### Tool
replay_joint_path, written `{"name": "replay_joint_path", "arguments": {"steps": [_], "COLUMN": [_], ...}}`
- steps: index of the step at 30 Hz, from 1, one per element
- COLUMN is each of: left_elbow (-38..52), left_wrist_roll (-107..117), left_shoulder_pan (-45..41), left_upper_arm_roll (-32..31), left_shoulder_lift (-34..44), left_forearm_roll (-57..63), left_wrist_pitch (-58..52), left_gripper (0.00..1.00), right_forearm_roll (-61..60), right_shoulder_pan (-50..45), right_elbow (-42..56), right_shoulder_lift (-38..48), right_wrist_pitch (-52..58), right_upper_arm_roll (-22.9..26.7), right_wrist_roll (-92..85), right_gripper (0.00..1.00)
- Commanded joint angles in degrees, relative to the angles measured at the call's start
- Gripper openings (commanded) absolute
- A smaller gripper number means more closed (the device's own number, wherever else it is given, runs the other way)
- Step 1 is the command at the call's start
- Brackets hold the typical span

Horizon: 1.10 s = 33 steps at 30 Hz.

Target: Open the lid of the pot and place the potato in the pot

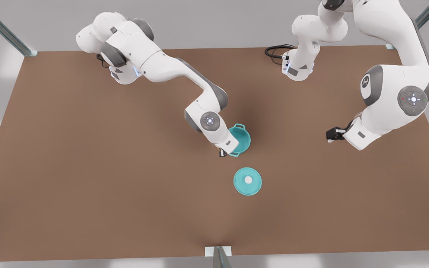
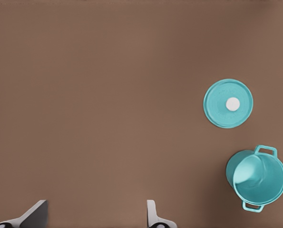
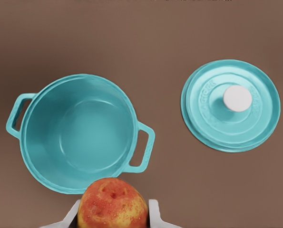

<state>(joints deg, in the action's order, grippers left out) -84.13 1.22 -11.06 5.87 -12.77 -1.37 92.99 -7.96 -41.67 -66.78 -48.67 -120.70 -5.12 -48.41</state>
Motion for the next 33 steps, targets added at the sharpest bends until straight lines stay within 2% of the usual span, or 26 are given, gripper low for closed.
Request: {"name": "replay_joint_path", "arguments": {"steps": [1, 6, 7, 11, 16, 17, 18, 21, 22, 24, 25, 27, 30, 33], "left_elbow": [0.5, 1.2, -1.3, -1.6, -2.7, -2.8, -2.9, -2.8, -2.7, -2.1, -1.1, -0.2, -0.2, -0.2], "left_wrist_roll": [-0.9, -0.1, -0.4, 1.2, 0.5, 1.0, 1.0, 0.9, 0.9, 1.0, 0.9, 0.3, 0.3, 0.3], "left_shoulder_pan": [0.3, 0.5, 1.4, 1.2, 1.7, 1.7, 1.7, 1.8, 1.7, 1.7, 1.7, 1.7, 1.7, 1.0], "left_upper_arm_roll": [0.1, 0.1, 0.5, -0.2, -1.0, -2.2, -2.2, -2.1, -2.1, -2.1, -2.1, -2.2, -2.1, -2.7], "left_shoulder_lift": [-0.5, -0.9, 0.2, 3.6, 4.2, 4.2, 4.2, 3.8, 3.7, 3.6, 3.2, 2.8, 2.4, 1.5], "left_forearm_roll": [-0.8, 0.1, -0.9, -1.2, -2.6, -2.6, -2.9, -2.7, -2.7, -2.3, -2.1, -2.9, -3.0, -3.1], "left_wrist_pitch": [0.9, 4.1, 4.5, -4.2, -4.0, -4.1, -4.1, -3.7, -3.4, -3.4, -3.4, -3.4, -3.5, -3.5], "left_gripper": [1.0, 1.0, 1.0, 1.0, 1.0, 1.0, 1.0, 1.0, 1.0, 1.0, 1.0, 1.0, 1.0, 1.0], "right_forearm_roll": [0.3, 0.3, 0.3, 0.3, 0.3, 0.3, 0.3, 0.4, 0.4, 0.2, 0.3, 0.7, 0.5, 0.8], "right_shoulder_pan": [-0.7, -3.9, -4.3, -5.1, -5.8, -5.8, -5.8, -5.8, -4.2, 5.8, 10.0, 19.1, 22.1, 22.6], "right_elbow": [0.9, 1.2, 1.2, 1.2, 1.2, 1.3, 1.3, 1.2, 1.0, 0.6, 0.3, -1.2, -9.1, -27.3], "right_shoulder_lift": [-1.3, -4.2, -4.5, -4.7, -5.3, -5.2, -5.2, -4.7, -0.9, 7.1, 9.9, 13.1, 18.3, 31.3], "right_wrist_pitch": [-3.6, -9.2, -10.3, -11.8, -12.1, -12.5, -12.7, -12.0, -9.3, 7.1, 13.3, 19.7, 20.9, 13.6], "right_upper_arm_roll": [-0.2, -0.2, -0.2, -0.2, -0.2, -0.2, -0.2, 0.5, 1.6, 4.8, 9.9, 14.0, 22.3, 24.5], "right_wrist_roll": [25.6, 30.3, 31.1, 32.5, 32.7, 32.9, 32.4, 32.8, 31.6, 30.5, 30.2, 30.3, 30.0, 29.1], "right_gripper": [0.47, 0.47, 0.47, 0.48, 0.5, 0.89, 1.0, 1.0, 1.0, 1.0, 1.0, 1.0, 1.0, 1.0]}}
